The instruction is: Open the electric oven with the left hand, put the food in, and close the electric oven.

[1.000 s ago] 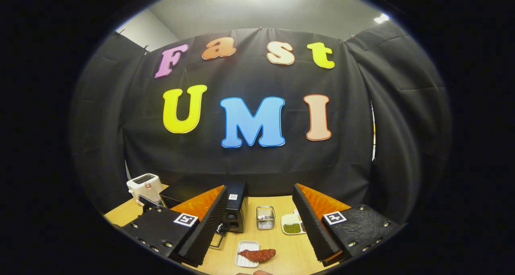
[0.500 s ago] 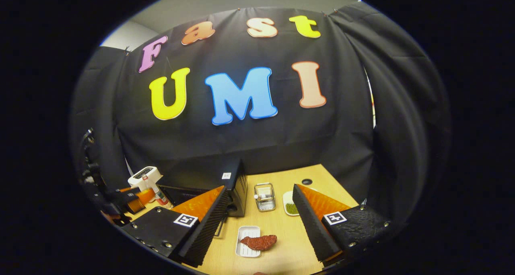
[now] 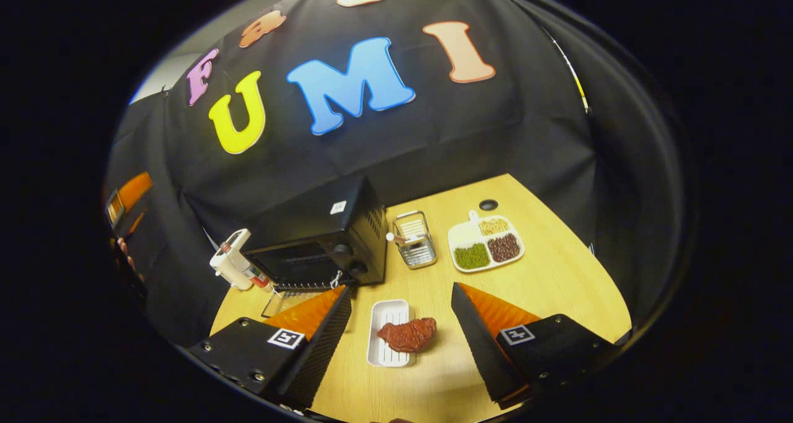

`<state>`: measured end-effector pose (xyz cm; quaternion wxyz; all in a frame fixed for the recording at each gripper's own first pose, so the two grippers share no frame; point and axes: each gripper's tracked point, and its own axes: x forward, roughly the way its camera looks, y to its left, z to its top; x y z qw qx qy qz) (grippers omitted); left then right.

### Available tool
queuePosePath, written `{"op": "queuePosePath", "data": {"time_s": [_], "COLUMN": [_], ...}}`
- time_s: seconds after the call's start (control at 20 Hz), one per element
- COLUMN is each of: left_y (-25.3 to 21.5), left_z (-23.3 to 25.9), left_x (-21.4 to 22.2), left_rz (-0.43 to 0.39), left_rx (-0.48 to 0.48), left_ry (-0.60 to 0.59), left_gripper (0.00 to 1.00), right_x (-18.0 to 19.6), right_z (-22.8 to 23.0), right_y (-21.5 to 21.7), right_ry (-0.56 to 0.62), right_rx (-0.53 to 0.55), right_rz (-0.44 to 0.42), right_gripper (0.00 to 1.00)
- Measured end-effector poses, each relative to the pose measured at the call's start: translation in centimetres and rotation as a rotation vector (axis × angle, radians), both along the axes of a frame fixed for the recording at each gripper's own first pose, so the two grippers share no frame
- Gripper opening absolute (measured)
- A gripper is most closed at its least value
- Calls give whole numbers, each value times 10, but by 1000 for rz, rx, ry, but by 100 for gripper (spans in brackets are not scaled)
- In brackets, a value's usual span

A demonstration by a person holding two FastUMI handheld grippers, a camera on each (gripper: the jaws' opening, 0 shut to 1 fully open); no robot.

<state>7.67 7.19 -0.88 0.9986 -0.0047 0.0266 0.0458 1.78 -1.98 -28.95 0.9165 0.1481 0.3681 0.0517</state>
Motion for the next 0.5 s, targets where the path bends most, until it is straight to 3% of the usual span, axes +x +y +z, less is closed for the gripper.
{"op": "queuePosePath", "data": {"time_s": [0.2,0.5], "left_y": [-7,-13], "left_z": [25,3], "left_x": [-5,-8], "left_rz": [3,15], "left_rx": [25,38], "left_ry": [-33,52], "left_gripper": [100,100], "right_x": [-15,-11], "right_z": [-47,-103], "right_y": [-7,5], "right_ry": [119,208], "right_rx": [57,333], "right_rz": [4,-60], "right_gripper": [99,99]}}
